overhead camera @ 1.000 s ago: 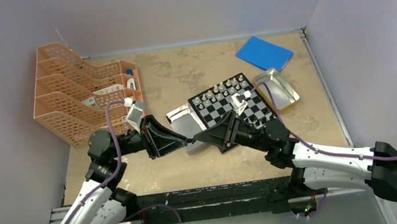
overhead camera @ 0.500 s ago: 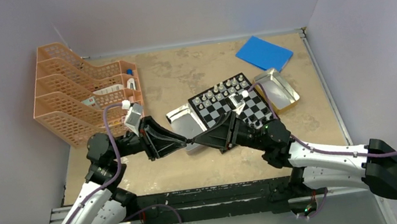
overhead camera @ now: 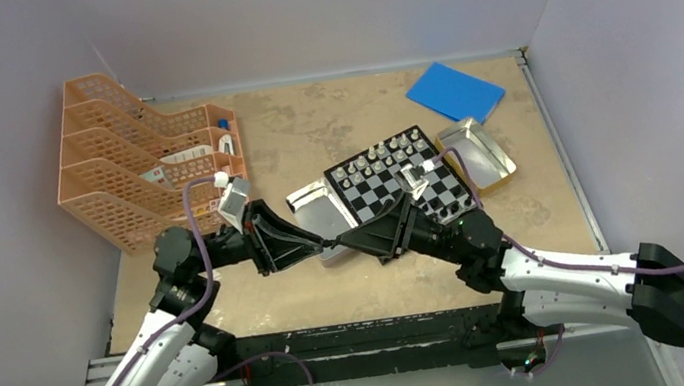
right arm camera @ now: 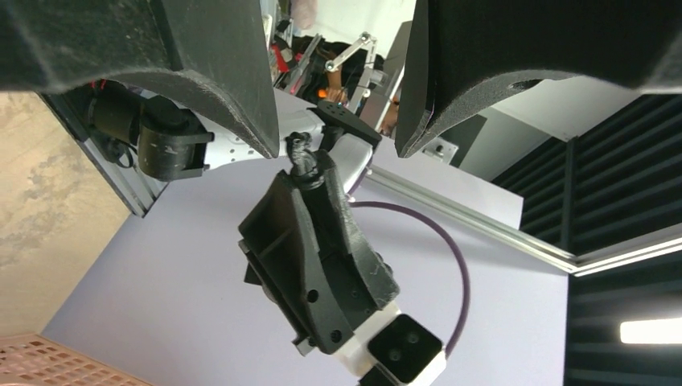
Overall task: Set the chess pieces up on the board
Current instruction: Pick up the chess piece from the storage box.
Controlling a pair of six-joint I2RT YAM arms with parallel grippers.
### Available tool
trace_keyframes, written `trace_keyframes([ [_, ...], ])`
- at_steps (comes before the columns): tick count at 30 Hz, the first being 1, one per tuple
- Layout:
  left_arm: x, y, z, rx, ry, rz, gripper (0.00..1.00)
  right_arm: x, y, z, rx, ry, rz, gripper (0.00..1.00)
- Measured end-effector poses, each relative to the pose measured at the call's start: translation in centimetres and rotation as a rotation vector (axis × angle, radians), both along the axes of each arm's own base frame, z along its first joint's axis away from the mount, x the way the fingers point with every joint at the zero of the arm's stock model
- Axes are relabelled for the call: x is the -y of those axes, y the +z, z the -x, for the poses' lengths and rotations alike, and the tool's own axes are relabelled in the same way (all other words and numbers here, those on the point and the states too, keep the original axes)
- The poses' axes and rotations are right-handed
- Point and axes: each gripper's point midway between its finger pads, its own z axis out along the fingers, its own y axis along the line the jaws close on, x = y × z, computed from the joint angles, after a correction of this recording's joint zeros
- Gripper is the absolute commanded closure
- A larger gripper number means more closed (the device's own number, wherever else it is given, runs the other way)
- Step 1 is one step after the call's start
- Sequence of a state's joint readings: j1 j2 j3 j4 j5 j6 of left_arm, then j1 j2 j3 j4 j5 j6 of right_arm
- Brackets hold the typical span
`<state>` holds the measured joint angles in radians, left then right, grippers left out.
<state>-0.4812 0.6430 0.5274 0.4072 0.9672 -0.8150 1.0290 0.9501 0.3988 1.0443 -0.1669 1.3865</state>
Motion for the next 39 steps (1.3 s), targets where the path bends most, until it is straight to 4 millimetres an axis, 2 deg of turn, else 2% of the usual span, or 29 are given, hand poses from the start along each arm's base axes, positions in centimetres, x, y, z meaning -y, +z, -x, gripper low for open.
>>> trace_keyframes([
  [4,0.0,0.1,0.0,0.009,-0.002,0.004,1.0,-0.6,-1.2,-0.4,-0.014,-0.001,0.037,0.42],
  [7,0.0,0.2,0.0,0.013,-0.002,0.006,1.0,-0.9,-1.8,-0.6,-0.022,-0.003,0.054,0.52],
  [13,0.0,0.4,0.0,0.025,-0.002,0.014,1.0,-1.0,-1.3,-0.5,-0.007,0.006,0.029,0.69],
  [23,0.0,0.4,0.1,0.049,-0.008,0.028,1.0,-1.3,-0.8,-0.1,0.001,0.045,-0.012,0.79],
  [29,0.1,0.6,0.3,0.057,-0.018,0.032,1.0,-1.6,-0.9,0.1,-0.002,0.07,-0.021,1.0],
  [35,0.1,0.3,0.1,0.071,-0.012,0.021,0.56,-1.6,-1.1,0.1,0.025,0.057,-0.009,1.0],
  [39,0.2,-1.7,-0.5,0.012,0.013,-0.041,0.46,-0.8,-1.1,-0.3,0.104,-0.025,0.075,1.0],
])
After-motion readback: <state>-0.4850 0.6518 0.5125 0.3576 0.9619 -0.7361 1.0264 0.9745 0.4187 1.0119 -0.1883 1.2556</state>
